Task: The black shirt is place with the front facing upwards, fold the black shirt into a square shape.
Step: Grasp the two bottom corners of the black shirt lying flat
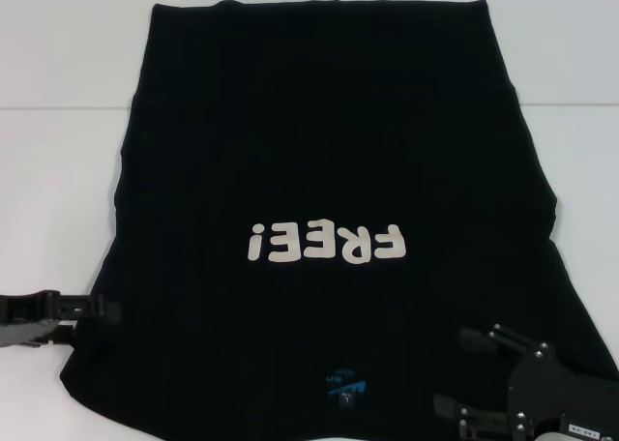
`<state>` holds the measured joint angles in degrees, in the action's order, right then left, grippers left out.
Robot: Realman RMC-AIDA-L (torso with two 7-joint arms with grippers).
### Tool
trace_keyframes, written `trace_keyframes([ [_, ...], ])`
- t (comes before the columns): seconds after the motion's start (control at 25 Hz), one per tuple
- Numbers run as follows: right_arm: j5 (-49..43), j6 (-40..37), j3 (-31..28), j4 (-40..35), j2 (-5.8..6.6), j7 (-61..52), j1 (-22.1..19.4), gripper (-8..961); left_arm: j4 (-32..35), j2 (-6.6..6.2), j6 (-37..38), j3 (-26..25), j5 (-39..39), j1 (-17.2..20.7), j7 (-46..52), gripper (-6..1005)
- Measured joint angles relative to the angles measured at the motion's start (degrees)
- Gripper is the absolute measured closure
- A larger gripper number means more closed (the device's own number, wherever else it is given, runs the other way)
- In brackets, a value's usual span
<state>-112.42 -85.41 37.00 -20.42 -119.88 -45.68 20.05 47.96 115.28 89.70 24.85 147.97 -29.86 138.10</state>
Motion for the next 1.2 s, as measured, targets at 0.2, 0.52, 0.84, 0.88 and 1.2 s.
trace_keyframes([
  [0.2, 0.0, -0.1, 0.0, 0.0, 0.0, -0.1, 0.1, 6, 0.0, 0.24, 0.3, 2.0, 0.0, -0.2, 0.0, 51],
  [0.52, -0.1, -0.2, 0.0, -0.1, 0.0, -0.2, 0.2, 6, 0.0, 0.29, 0.5, 3.1, 0.1, -0.7, -0.1, 50],
  [0.84, 0.0, -0.7, -0.2, -0.3, 0.02, -0.3, 0.2, 7, 0.8, 0.3, 0.4, 4.7, 1.8, -0.9, -0.7, 187],
  [0.88, 0.1, -0.8, -0.3, -0.4, 0.05, -0.3, 0.2, 7, 0.8, 0.3, 0.4, 4.7, 1.9, -0.9, -0.8, 220],
  [1.2, 0.3, -1.2, -0.5, -0.9, 0.14, -1.2, 0.2, 7, 0.8, 0.3, 0.1, 5.2, 2.0, -1.0, -1.9, 517],
])
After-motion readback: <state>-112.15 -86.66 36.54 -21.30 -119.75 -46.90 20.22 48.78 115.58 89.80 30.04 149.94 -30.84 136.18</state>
